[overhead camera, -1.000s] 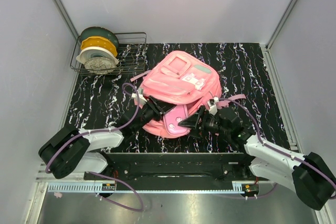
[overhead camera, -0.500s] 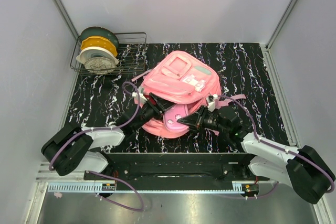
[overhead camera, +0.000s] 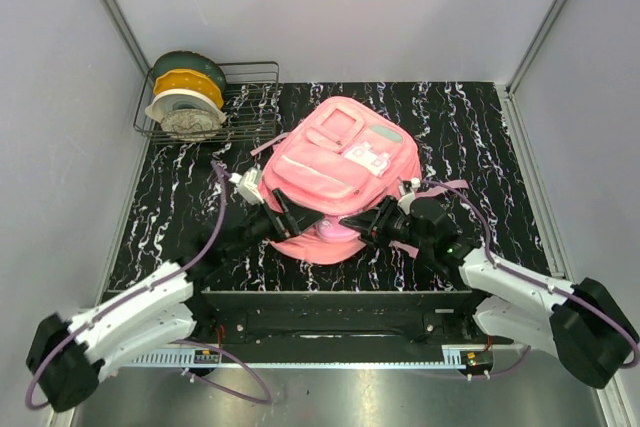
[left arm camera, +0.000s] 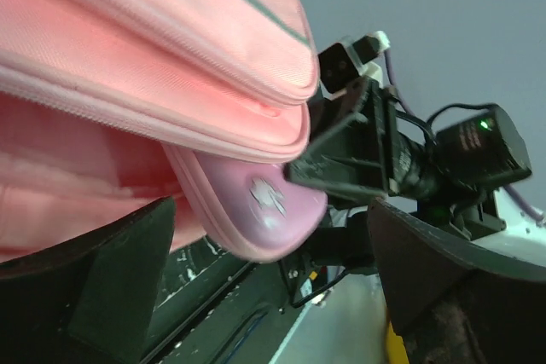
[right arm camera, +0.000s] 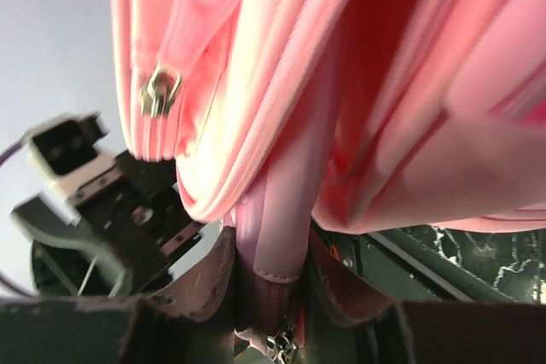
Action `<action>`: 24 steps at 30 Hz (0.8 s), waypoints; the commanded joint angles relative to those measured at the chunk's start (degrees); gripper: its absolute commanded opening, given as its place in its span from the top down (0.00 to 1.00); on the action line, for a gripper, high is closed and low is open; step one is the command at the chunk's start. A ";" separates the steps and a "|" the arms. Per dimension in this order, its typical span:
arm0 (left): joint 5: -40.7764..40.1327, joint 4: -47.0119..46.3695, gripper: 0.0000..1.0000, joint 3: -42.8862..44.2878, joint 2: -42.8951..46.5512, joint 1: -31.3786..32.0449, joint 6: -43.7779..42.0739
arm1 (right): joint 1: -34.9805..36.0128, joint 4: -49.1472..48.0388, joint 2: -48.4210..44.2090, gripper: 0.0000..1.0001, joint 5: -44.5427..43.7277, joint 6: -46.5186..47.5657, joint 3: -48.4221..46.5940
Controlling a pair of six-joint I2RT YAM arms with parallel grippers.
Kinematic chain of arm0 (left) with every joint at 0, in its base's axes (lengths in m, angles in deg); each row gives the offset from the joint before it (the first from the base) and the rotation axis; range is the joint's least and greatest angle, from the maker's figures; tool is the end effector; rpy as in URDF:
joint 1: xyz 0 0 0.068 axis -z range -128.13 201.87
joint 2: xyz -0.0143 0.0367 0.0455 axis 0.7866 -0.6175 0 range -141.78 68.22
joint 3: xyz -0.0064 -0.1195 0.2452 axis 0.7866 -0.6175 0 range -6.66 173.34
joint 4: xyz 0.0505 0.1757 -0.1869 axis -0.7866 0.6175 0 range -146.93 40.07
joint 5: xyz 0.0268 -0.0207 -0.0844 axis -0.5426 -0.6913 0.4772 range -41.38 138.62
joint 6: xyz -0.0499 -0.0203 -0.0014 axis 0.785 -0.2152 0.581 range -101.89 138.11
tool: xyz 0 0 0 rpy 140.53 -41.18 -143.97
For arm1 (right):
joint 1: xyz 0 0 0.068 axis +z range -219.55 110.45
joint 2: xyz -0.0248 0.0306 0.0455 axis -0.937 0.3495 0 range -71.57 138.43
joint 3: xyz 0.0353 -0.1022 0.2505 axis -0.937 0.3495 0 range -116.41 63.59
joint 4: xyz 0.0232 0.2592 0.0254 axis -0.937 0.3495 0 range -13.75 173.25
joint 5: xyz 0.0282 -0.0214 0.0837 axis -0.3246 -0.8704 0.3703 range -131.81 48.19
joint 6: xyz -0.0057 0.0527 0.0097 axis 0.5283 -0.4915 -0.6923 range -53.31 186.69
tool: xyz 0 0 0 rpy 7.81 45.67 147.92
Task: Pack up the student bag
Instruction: Place the stationery in the student bag.
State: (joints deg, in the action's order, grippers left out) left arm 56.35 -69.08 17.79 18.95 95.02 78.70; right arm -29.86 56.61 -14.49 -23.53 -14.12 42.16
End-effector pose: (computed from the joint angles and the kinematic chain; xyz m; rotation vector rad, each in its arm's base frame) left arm 0.1441 -0.1416 0.2412 -0.1988 2.0176 -1.3587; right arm 0.1577 0.1455 0.2114 0.5284 2.1757 1.6314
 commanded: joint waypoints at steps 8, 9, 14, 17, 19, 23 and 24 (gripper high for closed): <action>-16.25 33.32 0.01 5.43 24.75 0.09 -11.37 | -0.83 -17.79 18.57 0.91 -16.34 1.97 -10.12; -17.21 34.72 0.01 6.65 24.84 0.17 -11.81 | -0.83 -19.02 19.64 0.91 -17.74 2.76 -10.56; -19.41 36.92 0.01 10.26 22.30 0.09 -14.89 | 0.92 -27.63 23.51 0.88 -32.67 8.91 -10.13; -21.26 37.54 0.01 10.45 20.02 0.09 -15.42 | 1.01 -36.59 26.23 0.88 -37.70 10.23 -9.16; -23.80 37.02 0.01 9.75 17.56 0.00 -14.72 | 1.01 -37.41 26.85 0.88 -37.80 11.12 -9.85; -26.17 30.70 0.01 7.38 12.73 -0.35 -14.28 | 1.01 -32.49 24.67 0.88 -35.69 12.00 -11.18; -26.88 29.73 0.01 7.37 10.02 -0.53 -13.84 | 1.01 -32.48 24.05 0.88 -35.86 11.91 -10.65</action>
State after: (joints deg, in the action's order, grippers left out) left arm 34.47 -33.49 26.01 33.90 95.02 65.31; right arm -28.82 33.86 13.24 -53.65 -6.49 34.25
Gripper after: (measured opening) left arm 0.988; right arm 0.333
